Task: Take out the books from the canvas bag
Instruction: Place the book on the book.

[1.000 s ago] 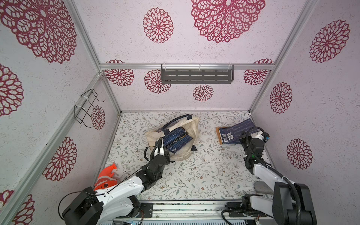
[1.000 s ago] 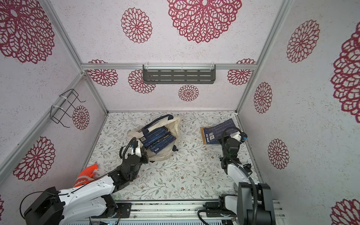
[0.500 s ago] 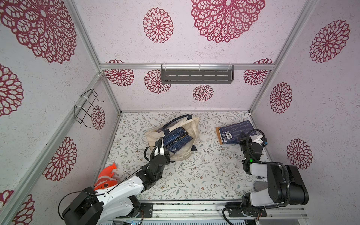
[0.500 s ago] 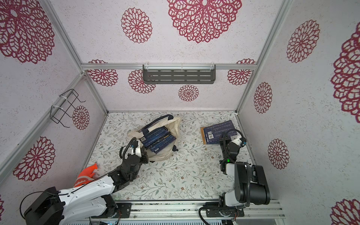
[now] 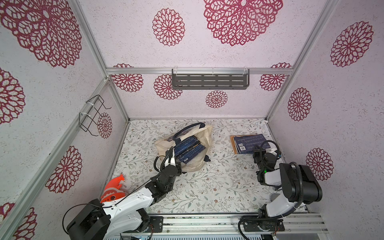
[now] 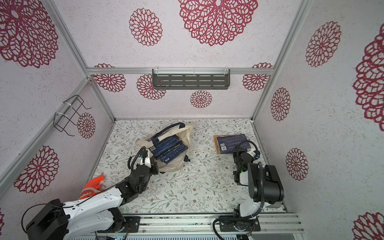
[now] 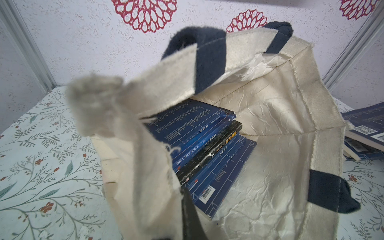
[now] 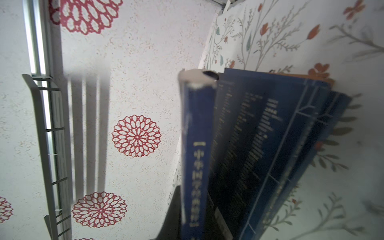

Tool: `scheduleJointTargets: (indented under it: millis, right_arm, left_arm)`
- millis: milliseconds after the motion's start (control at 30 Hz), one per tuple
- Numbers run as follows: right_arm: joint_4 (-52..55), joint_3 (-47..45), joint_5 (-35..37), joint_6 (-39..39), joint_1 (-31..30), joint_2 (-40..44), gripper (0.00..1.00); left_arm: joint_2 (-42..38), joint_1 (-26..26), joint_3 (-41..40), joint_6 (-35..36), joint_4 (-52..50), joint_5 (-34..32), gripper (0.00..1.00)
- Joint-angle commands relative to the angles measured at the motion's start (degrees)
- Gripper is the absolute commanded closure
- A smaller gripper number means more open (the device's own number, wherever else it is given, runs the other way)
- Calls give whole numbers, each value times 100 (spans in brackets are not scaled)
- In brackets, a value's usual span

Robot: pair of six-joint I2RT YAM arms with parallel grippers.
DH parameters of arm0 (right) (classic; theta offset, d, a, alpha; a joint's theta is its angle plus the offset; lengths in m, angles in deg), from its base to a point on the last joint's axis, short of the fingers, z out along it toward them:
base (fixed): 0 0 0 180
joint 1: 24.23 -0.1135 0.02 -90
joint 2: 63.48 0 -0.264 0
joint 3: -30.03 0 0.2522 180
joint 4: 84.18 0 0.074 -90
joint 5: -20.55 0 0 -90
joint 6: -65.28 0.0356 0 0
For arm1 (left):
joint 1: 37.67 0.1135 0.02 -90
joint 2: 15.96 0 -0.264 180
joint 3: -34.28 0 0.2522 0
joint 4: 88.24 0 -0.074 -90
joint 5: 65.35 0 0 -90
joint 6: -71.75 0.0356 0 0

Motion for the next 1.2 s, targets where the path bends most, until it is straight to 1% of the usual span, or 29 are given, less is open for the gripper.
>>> scheduleJointTargets:
  millis: [0, 67, 100, 133, 200, 300, 400, 467, 533, 633, 667, 833, 1000, 1167]
  right_arm:
    - [433, 116, 301, 5, 36, 267, 100]
    - [1026, 258, 354, -109, 36, 378, 100]
    - [1238, 298, 389, -137, 28, 415, 96]
    - [1422, 315, 466, -142, 29, 462, 86]
    - [1466, 333, 460, -178, 36, 475, 74]
    - [1726, 482, 369, -234, 29, 481, 61]
    - [2006, 662, 188, -271, 7, 491, 42]
    - [2401, 825, 183, -356, -32, 539, 31]
    - [2737, 948, 188, -401, -51, 553, 22]
    - [2767, 983, 84, -275, -58, 521, 8]
    - [2752, 995, 52, -220, -64, 502, 2]
    - [3004, 1261, -69, -90, -137, 392, 1]
    - [3210, 1503, 16, -52, -233, 391, 1]
    - [3764, 1851, 119, -118, -280, 232, 1]
  left_arm:
    - [66, -109, 125, 40, -42, -9, 100]
    - [85, -106, 129, 32, -42, -7, 100]
    - [82, -109, 132, 34, -42, -7, 100]
    - [81, -109, 132, 38, -59, -7, 100]
    - [72, -104, 132, 36, -60, -7, 100]
    - [46, -109, 123, 39, -64, -11, 100]
    - [62, -108, 128, 41, -62, -3, 100]
    - [59, -107, 141, 43, -68, 12, 100]
    - [63, -109, 142, 45, -78, 15, 100]
    - [42, -108, 138, 41, -87, 10, 100]
    - [52, -109, 137, 41, -87, 16, 100]
    - [72, -115, 150, 41, -95, 28, 100]
    - [64, -111, 150, 54, -95, 19, 100]
    - [119, -114, 180, 63, -111, 28, 100]
